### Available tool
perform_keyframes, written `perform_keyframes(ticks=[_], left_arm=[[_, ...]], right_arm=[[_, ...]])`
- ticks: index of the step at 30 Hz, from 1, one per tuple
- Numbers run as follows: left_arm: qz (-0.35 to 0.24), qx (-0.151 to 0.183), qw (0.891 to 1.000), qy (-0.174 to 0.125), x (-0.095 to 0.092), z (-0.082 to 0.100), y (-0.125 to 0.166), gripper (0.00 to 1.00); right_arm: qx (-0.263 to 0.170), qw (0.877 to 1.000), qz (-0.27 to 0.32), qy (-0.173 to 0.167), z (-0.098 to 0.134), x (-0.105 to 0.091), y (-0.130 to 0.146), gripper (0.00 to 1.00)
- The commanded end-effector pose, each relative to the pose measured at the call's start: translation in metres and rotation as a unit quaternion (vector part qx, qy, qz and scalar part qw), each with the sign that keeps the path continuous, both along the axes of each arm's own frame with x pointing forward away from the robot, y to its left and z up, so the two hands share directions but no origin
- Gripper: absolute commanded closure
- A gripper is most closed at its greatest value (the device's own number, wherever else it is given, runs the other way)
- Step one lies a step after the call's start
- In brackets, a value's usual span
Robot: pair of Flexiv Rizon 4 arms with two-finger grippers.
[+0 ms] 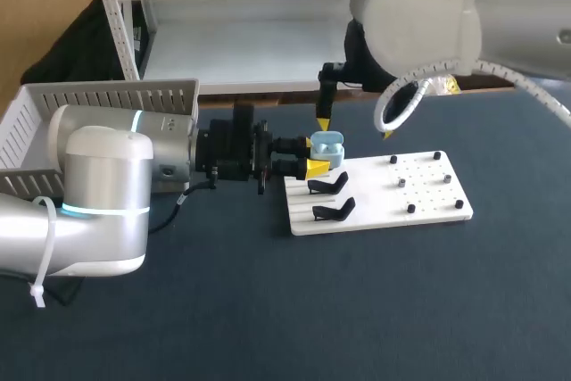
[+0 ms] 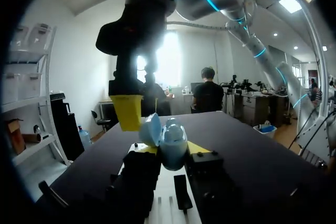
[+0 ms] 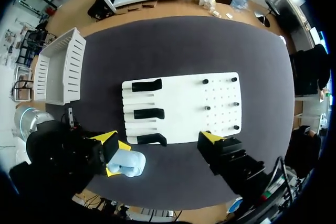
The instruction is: Pick up each earbud case from the left stands, insert the matching earbuds, close the lid, and place the case in the box.
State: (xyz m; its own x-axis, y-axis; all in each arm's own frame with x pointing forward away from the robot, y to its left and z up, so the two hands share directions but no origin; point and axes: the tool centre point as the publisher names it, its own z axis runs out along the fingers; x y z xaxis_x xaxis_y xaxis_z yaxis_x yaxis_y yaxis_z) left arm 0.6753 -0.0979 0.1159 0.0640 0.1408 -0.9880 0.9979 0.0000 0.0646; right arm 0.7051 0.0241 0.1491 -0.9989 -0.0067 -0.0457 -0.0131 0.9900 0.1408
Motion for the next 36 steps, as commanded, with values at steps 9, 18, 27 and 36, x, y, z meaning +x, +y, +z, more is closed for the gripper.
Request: perform_keyframes(ticks=[9, 18, 27, 36], left_arm=[[0.002, -0.001, 1.000, -0.001, -0.001, -0.001, 0.000, 1.00], [0.002, -0.001, 1.000, -0.001, -0.001, -0.001, 0.000, 1.00], [0.098, -0.013, 0.994, -0.043, 0.021, 0.051, 0.066, 1.00], [0.208, 0.007, 0.977, -0.042, 0.051, 0.070, 0.139, 1.00]], right_arm=[[-0.012, 1.000, 0.015, 0.019, 0.014, -0.023, 0.002, 0.00], [0.035, 0.997, -0.007, -0.070, 0.048, -0.026, -0.020, 0.00], [0.084, 0.990, -0.006, -0.116, 0.070, -0.036, -0.039, 0.00], [0.084, 0.990, -0.006, -0.116, 0.070, -0.036, -0.039, 0.00]])
